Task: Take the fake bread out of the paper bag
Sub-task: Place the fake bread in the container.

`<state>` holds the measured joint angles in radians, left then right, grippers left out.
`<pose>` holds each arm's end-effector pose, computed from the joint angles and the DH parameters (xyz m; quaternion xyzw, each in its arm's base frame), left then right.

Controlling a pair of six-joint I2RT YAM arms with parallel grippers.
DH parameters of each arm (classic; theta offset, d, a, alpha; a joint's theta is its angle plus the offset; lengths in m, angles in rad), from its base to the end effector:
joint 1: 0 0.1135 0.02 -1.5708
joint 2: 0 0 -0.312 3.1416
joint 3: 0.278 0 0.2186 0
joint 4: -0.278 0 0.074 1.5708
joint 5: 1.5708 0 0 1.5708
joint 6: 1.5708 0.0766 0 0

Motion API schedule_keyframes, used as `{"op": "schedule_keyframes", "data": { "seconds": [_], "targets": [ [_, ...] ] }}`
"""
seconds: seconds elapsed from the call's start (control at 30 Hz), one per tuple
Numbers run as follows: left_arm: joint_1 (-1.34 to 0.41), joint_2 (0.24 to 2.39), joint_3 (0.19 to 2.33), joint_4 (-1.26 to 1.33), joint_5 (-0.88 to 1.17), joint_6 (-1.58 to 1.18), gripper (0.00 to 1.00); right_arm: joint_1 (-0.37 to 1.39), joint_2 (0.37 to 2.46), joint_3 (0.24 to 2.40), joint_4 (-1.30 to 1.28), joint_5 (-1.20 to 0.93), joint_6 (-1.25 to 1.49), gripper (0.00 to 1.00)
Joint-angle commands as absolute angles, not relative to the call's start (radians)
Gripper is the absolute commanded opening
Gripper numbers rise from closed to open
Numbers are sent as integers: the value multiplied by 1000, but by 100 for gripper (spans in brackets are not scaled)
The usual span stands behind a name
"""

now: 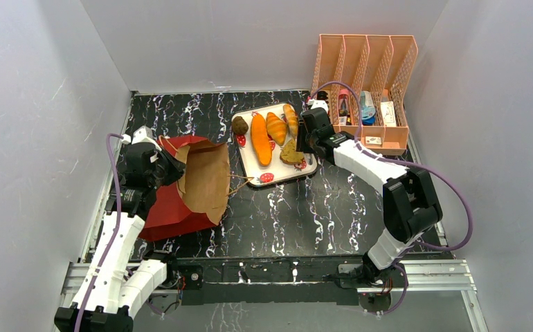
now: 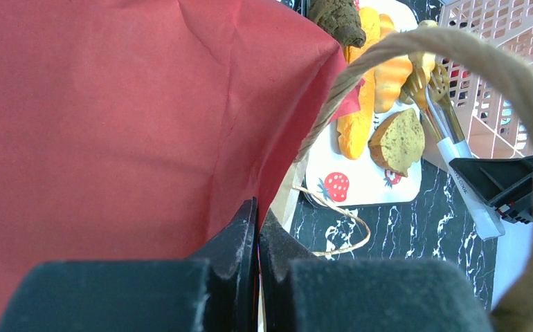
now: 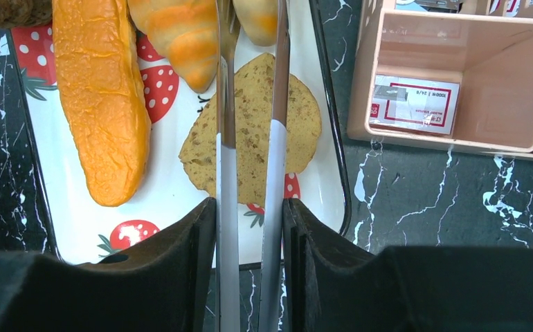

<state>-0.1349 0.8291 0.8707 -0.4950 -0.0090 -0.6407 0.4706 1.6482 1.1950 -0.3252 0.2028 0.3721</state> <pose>0.1509 -0.0198 0.3463 -0.2145 0.8204 -0.1969 0.4922 0.3328 0.1520 0.2818 -0.0062 0.9186 0.0718 0.3885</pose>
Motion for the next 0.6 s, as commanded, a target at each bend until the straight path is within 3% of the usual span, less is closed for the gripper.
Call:
{"op": "schedule_keyframes", "data": {
  "seconds": [0.0, 0.57],
  "targets": [
    [-136, 804, 899, -495, 12, -652, 0, 481, 1585, 1200, -297, 197, 384, 35],
    [-135, 810, 899, -480, 18, -652, 0, 511, 1547, 1239, -334, 199, 386, 35]
  ]
}}
